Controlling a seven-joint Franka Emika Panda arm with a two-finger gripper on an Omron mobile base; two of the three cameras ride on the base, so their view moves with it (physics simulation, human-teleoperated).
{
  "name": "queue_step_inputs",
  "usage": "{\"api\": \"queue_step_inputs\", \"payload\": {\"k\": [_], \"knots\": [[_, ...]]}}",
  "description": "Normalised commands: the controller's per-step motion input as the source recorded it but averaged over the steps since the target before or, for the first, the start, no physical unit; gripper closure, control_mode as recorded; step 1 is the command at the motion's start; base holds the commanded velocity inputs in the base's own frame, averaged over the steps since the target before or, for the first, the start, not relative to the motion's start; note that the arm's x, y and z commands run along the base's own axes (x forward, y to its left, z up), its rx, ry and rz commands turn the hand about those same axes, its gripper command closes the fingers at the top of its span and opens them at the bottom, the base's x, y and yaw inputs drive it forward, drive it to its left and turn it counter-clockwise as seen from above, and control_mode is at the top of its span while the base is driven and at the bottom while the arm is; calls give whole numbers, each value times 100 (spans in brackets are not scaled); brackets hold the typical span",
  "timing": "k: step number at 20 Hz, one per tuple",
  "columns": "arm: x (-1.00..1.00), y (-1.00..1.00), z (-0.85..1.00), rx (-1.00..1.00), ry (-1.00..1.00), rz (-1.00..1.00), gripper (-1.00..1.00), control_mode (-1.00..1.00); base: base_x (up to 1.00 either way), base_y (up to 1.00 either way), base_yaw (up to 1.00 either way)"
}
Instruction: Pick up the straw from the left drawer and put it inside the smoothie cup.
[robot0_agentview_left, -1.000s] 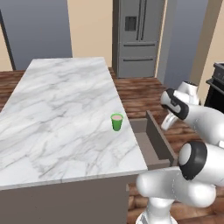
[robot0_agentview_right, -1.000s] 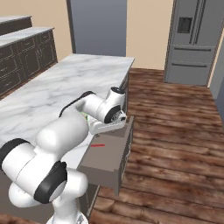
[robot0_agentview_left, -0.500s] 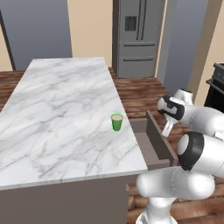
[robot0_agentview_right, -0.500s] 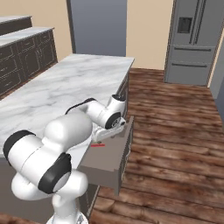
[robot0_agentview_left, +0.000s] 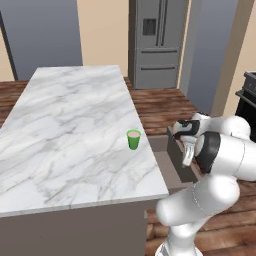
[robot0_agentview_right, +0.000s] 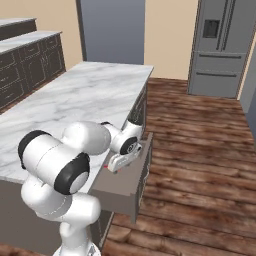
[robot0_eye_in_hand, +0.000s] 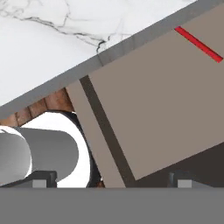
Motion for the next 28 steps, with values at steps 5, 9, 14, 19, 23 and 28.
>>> {"api": "queue_step_inputs", "payload": {"k": [5, 9, 14, 19, 23, 28], "knots": [[16, -10, -58, 0, 12, 11, -100, -100, 0, 0, 0], [6, -37, -54, 0, 10, 9, -100, -100, 0, 0, 0], [0, -64, -25, 0, 1, 9, -100, -100, 0, 0, 0], [0, -90, -6, 0, 0, 7, -100, -100, 0, 0, 0], [0, -99, 0, 0, -1, 7, -100, -100, 0, 0, 0], [0, -97, 0, 3, -12, 8, -100, -100, 0, 0, 0]]}}
